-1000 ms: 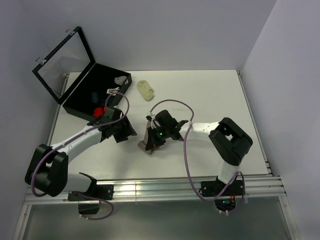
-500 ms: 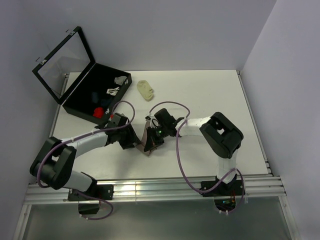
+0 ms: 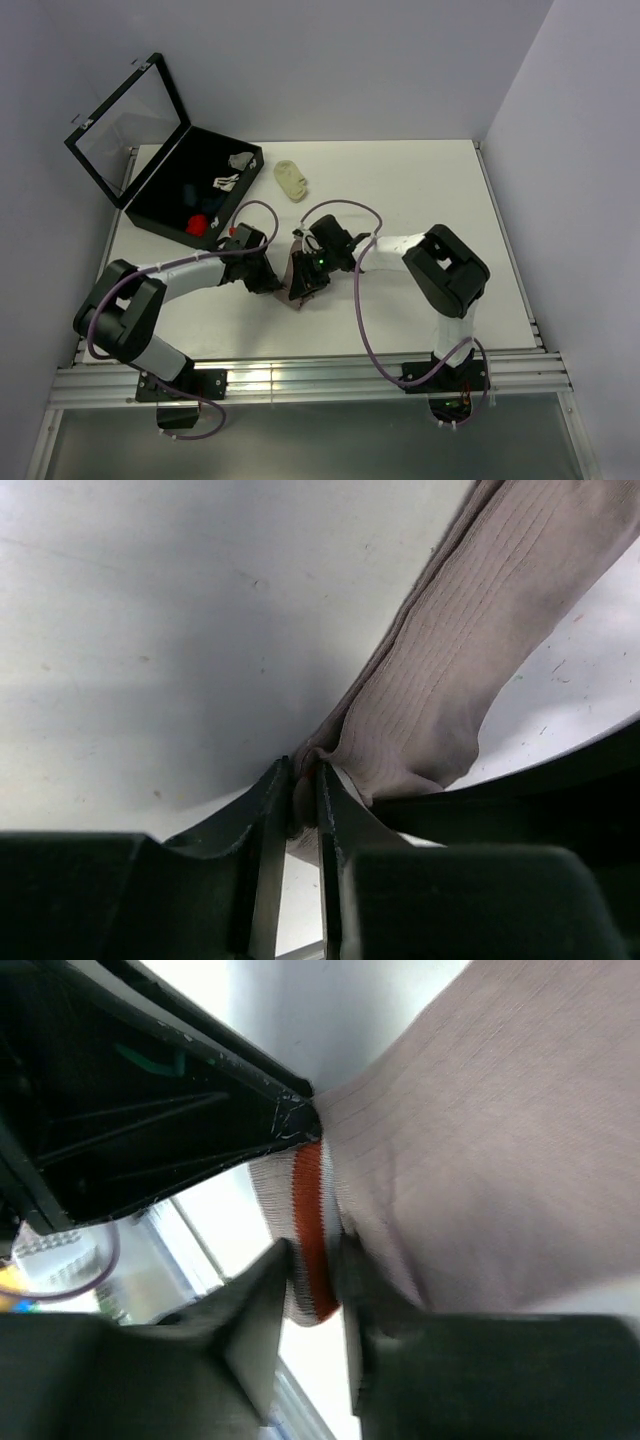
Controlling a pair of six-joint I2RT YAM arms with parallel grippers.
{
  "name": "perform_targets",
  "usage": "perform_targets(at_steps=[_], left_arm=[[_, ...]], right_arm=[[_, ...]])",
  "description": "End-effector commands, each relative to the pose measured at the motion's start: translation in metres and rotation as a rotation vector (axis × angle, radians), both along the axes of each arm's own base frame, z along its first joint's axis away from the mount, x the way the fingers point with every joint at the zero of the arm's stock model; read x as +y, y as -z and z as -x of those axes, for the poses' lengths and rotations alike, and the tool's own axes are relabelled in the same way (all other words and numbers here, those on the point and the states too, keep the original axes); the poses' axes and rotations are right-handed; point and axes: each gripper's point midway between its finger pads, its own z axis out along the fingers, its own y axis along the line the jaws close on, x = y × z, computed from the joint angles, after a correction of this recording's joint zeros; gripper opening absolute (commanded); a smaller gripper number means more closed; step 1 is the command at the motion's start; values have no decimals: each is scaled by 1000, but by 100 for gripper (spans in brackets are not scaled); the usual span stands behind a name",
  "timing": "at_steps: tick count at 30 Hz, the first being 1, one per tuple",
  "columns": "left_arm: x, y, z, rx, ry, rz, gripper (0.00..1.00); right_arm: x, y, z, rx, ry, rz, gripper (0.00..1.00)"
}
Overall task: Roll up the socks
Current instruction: Roll the sock at the center of the board.
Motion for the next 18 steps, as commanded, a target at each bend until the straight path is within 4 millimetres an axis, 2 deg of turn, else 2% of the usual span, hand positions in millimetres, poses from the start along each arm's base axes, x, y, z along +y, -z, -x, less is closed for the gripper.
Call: perform_targets(at_steps=[1, 3, 4, 6, 7, 8, 9, 10, 12, 13, 14, 15, 18], left_arm=[[5, 9, 4, 24, 24, -61, 21], [4, 8, 2, 23, 29, -65, 21], [4, 9, 1, 26, 33, -69, 21], [3, 9, 1, 29, 41, -75, 20], [3, 10, 0, 31, 42, -79, 21], [2, 10, 0, 31, 45, -80, 20], [2, 9, -1, 30, 48, -81, 20], [2, 11, -1, 35, 50, -83, 20], [0, 9, -3, 29, 55, -83, 20], [1, 11, -2, 36, 55, -87, 20], [1, 10, -3, 33, 56, -88, 20], [0, 10, -4, 33, 60, -90, 20], [1, 11, -4, 34, 65, -95, 20]], right_arm=[[-3, -33, -31, -216, 48, 6, 37], [-7, -37, -30, -290, 32, 35, 42], [-9, -47, -30, -333, 37, 39, 46], [-16, -50, -39, -442, 55, 98, 48], [-14, -57, -34, -491, 42, 106, 51], [-20, -56, -40, -552, 71, 163, 52], [-21, -57, -39, -599, 48, 184, 52], [-16, -58, -30, -635, 19, 202, 53], [-17, -57, -31, -714, -4, 262, 53], [-16, -54, -28, -735, -18, 284, 53], [-9, -52, -18, -755, -54, 291, 53], [-9, -51, -19, -785, -61, 315, 53], [-6, -40, -10, -810, -103, 357, 53]])
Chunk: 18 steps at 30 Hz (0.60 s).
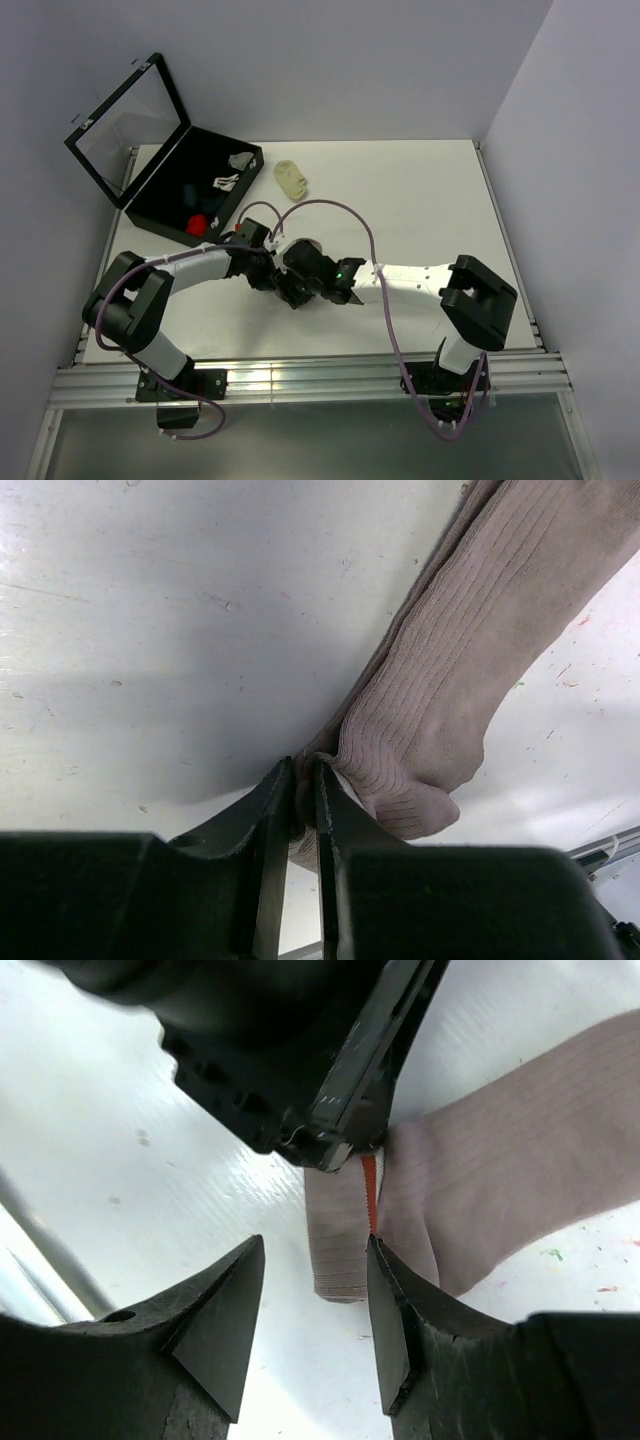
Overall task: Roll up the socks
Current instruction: Roll the sock at the center of the board.
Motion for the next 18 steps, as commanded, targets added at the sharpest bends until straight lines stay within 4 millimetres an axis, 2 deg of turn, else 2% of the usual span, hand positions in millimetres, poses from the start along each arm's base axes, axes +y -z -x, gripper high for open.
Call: perform_targets(at_steps=[1, 10, 15, 18], left_arm=[[7, 9, 2, 11, 25, -61, 20], [6, 9, 1, 15, 46, -73, 21], [8, 11, 0, 19, 52, -87, 21], [7, 13, -2, 17, 59, -90, 21]], right_arm=[[-14, 15, -12, -124, 20, 143, 52], [-12, 53, 2, -122, -40, 266, 50], [-13, 64, 10, -113, -47, 287, 48], [-12, 62, 11, -112, -36, 273, 48]])
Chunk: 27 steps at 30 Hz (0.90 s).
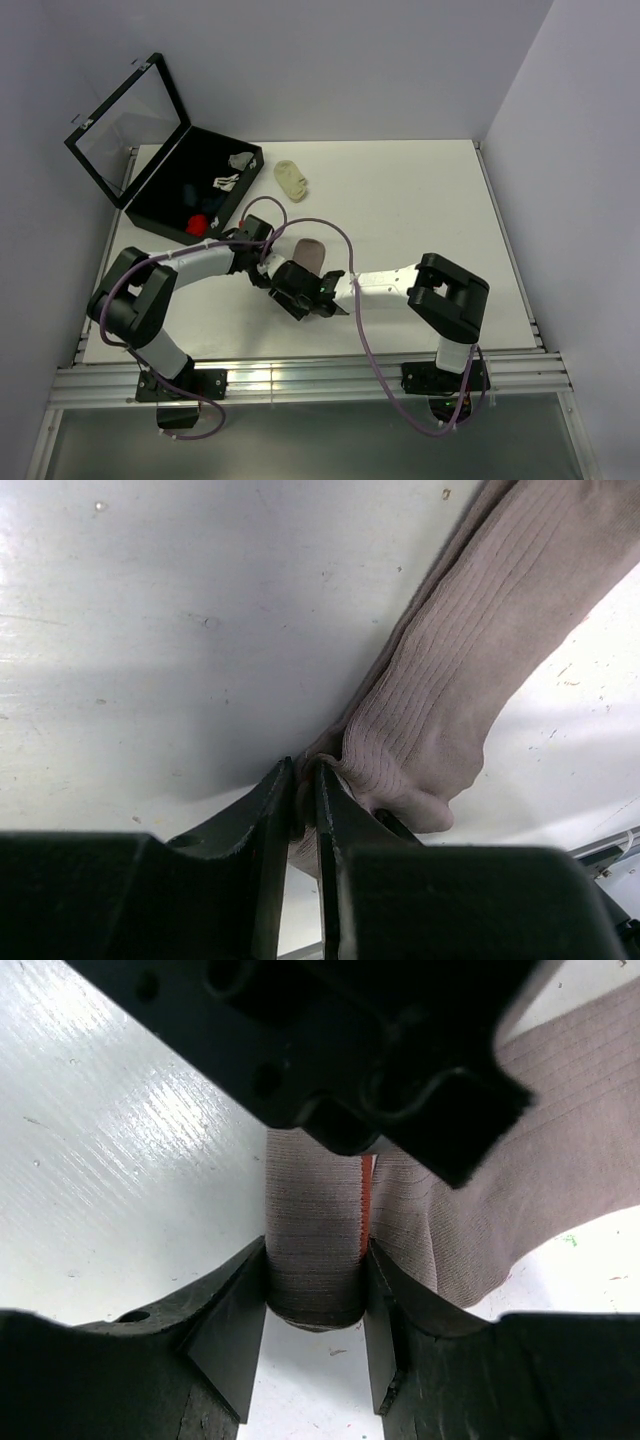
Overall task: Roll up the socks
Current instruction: Roll the sock at the center of the board.
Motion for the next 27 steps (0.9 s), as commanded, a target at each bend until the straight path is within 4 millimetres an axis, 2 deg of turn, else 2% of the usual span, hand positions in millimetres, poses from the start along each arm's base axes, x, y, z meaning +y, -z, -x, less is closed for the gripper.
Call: perform_targets(at_steps=[1, 9, 15, 20, 27], left_arm=[[9, 12, 1, 6, 25, -69, 21], [7, 9, -3, -12, 52, -74, 20], [7, 10, -3, -11, 63, -77, 20], [6, 8, -5, -16, 67, -76, 20], [7, 11, -5, -11, 77, -88, 20]], right_arm=[[0, -1, 0, -18, 10, 1, 48], [5, -47, -10, -90, 40, -92, 55], [6, -66, -17, -149, 47, -110, 55], [11, -61, -9, -155, -1, -86, 50], [15, -35, 4, -132, -43, -36, 46]])
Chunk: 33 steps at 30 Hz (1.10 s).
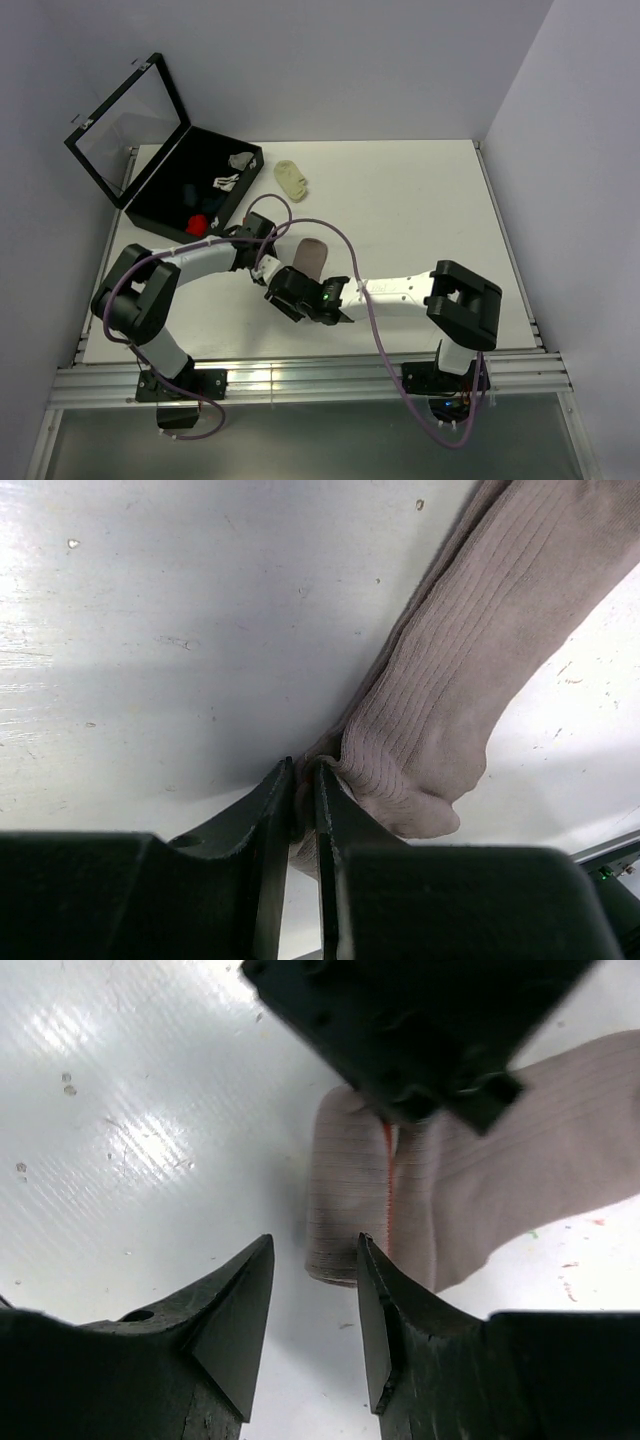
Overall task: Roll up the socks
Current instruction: Roll the sock at the center of the board.
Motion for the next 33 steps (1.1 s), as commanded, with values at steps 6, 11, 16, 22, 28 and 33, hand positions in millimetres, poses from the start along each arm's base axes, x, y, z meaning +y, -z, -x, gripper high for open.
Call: perform_targets(at_steps=[6, 11, 16, 22, 28, 33], left_arm=[[7, 11, -4, 3, 45, -75, 20], [1, 7, -14, -25, 98, -75, 20], [-5, 1, -23, -54, 165, -54, 23], [3, -25, -47, -124, 121, -22, 46], [24, -66, -77, -214, -25, -6, 65], [44, -92, -81, -272, -154, 0, 68]], right_arm=[[-2, 34, -3, -12, 11, 105, 45], [-18, 58, -9, -19, 72, 200, 45], [-31, 72, -12, -24, 128, 257, 32], [-27, 71, -3, 80, 132, 162, 0], [-6, 41, 11, 277, 82, -67, 0], [10, 14, 6, 455, 30, -281, 0]])
